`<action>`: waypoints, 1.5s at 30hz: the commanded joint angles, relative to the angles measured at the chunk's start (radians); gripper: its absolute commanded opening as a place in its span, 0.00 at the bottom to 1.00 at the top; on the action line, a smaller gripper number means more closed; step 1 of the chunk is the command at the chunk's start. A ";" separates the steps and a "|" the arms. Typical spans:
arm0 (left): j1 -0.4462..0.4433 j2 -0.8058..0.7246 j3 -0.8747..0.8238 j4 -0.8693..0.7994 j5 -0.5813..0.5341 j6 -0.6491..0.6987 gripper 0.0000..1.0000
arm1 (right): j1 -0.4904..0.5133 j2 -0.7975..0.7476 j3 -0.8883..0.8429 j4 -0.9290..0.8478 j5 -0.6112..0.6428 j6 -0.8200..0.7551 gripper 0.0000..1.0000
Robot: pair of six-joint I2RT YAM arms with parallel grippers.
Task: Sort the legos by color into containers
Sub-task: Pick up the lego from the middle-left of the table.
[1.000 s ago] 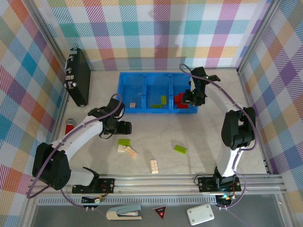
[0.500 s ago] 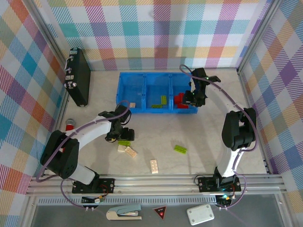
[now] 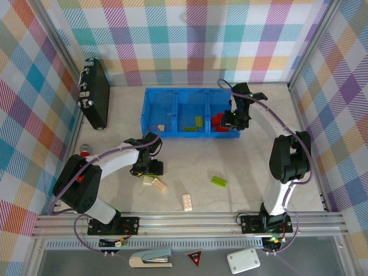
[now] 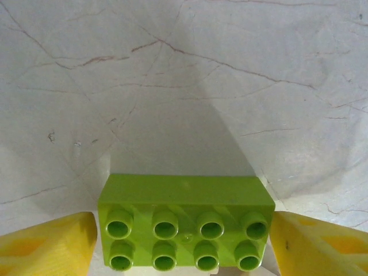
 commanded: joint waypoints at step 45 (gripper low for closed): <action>-0.027 -0.012 0.192 -0.082 0.028 0.146 0.62 | 0.018 -0.087 -0.018 -0.053 0.062 -0.017 0.46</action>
